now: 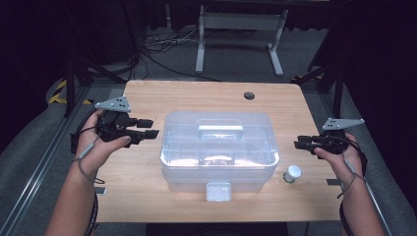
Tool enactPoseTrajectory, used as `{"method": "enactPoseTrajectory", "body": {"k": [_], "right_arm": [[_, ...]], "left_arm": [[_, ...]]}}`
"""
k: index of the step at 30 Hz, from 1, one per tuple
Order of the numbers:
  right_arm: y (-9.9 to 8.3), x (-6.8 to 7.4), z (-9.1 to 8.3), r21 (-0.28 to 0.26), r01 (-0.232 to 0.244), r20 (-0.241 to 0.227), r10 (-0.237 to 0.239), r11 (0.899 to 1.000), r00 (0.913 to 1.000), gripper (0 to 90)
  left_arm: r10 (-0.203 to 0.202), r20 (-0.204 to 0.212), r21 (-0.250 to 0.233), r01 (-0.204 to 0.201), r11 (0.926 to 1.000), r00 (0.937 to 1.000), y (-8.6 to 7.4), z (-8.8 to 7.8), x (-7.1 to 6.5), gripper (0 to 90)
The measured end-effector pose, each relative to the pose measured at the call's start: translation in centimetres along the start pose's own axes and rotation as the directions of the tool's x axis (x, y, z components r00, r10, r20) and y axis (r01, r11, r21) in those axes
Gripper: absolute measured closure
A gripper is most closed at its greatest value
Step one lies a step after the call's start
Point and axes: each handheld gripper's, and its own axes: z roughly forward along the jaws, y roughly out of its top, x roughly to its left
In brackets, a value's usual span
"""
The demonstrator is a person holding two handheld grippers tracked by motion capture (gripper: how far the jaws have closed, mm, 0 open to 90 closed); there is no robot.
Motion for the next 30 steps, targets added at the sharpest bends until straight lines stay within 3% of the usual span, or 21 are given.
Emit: {"method": "enactPoseTrajectory", "body": {"k": [8,13,17,22,30], "right_arm": [[-0.9,0.1,-0.3,-0.004,-0.011,0.012,0.011,1.000,0.9999,65.1],[-1.1,0.1,-0.5,-0.014,0.001,0.006,-0.001,1.000,1.0000,64.7],[-1.1,0.1,-0.6,-0.028,0.004,0.010,-0.003,1.000,0.9999,62.9],[-1.0,0.1,-0.6,-0.033,0.005,0.011,-0.005,0.999,0.9999,62.3],[-0.7,0.1,-0.2,-0.030,0.012,0.001,-0.012,0.999,0.9999,62.1]], "left_arm": [[0.052,0.037,-0.008,-0.051,0.9986,0.9980,2.7,1.3,-1.0,54.2],[0.086,0.089,-0.034,-0.083,0.9960,0.9923,4.2,2.7,-1.8,54.9],[0.116,0.112,-0.025,-0.114,0.9932,0.9869,5.2,3.7,-2.4,53.4],[0.132,0.146,-0.020,-0.130,0.9912,0.9804,5.9,4.5,-3.2,52.8],[0.125,0.153,0.001,-0.127,0.9920,0.9802,6.3,6.3,-3.6,50.2]]}}
